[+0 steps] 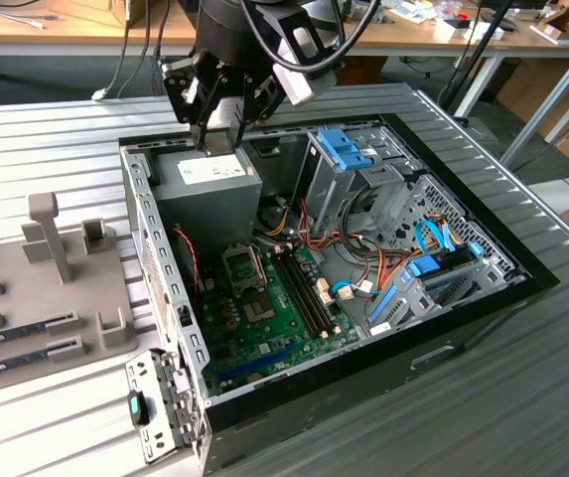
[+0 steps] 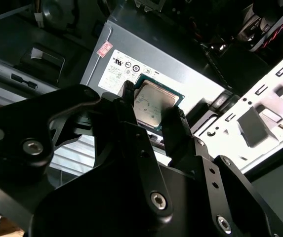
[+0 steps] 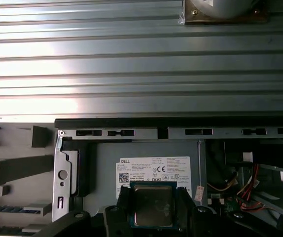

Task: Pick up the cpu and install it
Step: 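Pick up the cpu and move it towards the insertion slot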

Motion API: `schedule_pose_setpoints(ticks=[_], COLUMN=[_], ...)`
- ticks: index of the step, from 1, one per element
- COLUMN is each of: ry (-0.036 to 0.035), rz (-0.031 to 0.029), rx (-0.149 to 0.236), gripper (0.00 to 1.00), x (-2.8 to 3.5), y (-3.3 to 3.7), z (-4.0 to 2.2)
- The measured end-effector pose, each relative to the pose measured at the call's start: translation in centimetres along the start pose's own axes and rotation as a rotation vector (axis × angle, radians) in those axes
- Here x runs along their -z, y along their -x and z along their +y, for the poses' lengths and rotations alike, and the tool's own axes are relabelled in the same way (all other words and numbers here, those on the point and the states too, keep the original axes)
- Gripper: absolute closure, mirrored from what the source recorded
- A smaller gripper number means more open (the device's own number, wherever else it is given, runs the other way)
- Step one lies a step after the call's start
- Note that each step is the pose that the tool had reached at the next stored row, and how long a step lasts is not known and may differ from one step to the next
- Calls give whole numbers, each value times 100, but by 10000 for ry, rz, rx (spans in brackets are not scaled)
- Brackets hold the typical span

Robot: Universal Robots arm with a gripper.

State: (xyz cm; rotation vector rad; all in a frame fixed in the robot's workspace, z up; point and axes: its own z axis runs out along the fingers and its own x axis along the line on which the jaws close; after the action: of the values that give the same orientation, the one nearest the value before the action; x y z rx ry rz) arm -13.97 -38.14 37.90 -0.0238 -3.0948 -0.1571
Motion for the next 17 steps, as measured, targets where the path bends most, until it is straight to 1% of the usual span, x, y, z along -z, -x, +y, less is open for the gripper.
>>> schedule_pose_setpoints(ticks=[17], ry=[-1], rz=[0], rx=[1], gripper=[53], x=[-7], y=[105], z=[0])
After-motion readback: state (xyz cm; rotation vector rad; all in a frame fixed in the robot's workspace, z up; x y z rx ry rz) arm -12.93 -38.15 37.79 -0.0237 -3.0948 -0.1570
